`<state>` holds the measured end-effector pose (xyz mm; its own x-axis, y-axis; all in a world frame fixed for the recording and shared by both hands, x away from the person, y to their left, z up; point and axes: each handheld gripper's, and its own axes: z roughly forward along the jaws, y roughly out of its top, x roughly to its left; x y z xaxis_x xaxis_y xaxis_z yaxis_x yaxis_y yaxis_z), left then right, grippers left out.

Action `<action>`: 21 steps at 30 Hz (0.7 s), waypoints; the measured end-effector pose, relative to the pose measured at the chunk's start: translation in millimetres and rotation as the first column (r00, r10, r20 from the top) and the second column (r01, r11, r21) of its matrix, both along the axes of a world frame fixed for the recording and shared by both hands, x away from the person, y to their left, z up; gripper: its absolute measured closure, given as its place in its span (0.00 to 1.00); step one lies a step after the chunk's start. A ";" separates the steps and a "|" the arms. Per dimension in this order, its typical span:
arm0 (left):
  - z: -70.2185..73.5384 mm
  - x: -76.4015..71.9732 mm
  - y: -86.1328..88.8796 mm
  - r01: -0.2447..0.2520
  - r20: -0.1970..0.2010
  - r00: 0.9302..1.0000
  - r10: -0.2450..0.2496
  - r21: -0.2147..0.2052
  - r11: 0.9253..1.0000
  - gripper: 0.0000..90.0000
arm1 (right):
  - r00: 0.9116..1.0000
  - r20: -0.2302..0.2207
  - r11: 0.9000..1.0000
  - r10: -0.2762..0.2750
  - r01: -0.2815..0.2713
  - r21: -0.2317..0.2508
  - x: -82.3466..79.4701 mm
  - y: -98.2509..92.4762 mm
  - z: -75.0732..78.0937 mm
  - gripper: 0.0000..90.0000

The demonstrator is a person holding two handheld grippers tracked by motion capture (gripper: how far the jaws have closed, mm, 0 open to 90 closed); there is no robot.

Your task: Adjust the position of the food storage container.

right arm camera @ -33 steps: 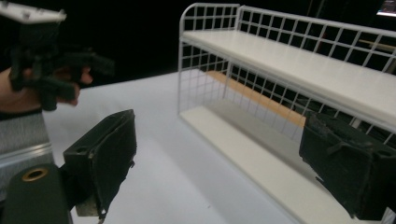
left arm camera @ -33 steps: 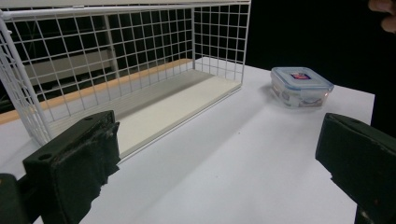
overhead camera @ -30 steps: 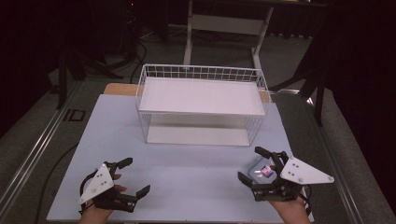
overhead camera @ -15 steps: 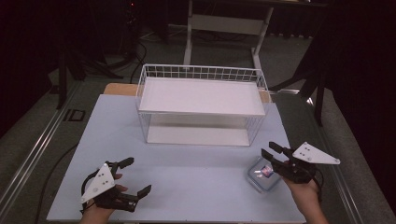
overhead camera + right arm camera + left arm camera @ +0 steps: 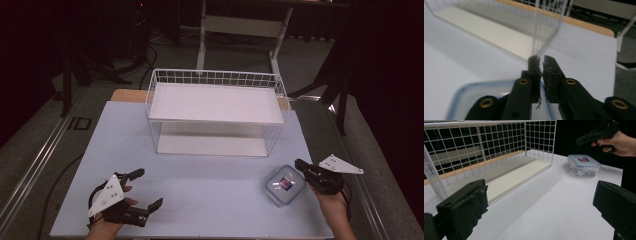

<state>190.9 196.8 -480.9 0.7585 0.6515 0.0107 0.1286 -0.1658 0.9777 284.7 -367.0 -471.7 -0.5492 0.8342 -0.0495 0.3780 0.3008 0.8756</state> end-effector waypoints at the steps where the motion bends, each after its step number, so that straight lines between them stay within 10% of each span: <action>1: 0.0 0.1 -0.1 0.001 0.000 1.000 -0.001 0.001 1.000 0.01 | 1.000 -0.006 1.000 -0.019 0.019 -0.021 1.5 -6.2 -4.9 1.00; 21: -0.5 0.3 -2.6 0.014 -0.004 1.000 -0.014 -0.002 1.000 0.01 | 0.980 -0.166 0.987 -0.114 0.093 -0.130 -1.1 -43.8 -53.0 1.00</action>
